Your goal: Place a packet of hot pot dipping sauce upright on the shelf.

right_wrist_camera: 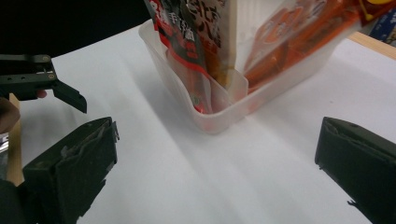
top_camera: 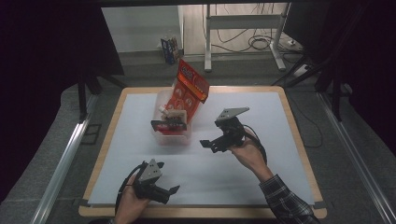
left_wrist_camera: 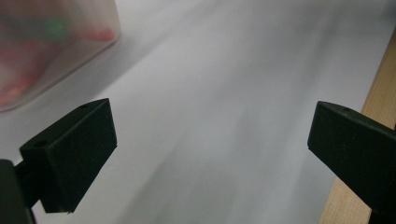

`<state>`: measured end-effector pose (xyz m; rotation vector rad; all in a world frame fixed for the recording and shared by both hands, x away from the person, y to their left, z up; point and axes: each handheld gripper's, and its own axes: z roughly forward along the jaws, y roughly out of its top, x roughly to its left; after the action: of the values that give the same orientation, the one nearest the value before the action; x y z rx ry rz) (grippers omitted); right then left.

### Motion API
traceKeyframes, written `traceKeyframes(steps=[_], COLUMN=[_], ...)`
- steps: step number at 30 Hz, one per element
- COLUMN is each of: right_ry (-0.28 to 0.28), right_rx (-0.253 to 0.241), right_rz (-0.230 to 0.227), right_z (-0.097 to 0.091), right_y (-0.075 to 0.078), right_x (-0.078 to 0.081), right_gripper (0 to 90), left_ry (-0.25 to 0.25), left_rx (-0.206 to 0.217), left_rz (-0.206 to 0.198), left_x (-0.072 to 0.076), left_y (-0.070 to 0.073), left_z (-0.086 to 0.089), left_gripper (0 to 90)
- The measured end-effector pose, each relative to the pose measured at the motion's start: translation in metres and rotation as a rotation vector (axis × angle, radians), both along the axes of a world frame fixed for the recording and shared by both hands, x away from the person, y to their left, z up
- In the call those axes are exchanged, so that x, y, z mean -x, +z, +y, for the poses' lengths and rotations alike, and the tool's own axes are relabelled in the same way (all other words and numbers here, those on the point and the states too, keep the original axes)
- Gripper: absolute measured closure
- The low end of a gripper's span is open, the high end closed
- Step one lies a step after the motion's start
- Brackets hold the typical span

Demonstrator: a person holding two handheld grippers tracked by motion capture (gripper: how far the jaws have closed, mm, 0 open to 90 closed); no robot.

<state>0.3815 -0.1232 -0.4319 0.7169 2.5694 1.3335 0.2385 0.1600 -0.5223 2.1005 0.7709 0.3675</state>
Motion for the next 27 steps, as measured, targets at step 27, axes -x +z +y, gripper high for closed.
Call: traceKeyframes(steps=[27], right_ry=[-0.022], right_rx=[0.012], right_rz=[0.021], right_z=[-0.029], right_y=[-0.023], right_x=[0.022], right_gripper=[0.0], left_ry=[-0.006], left_rx=[-0.021], left_rz=[-0.028], left_x=[0.001], left_y=[-0.001], left_z=[0.001], left_gripper=[0.8])
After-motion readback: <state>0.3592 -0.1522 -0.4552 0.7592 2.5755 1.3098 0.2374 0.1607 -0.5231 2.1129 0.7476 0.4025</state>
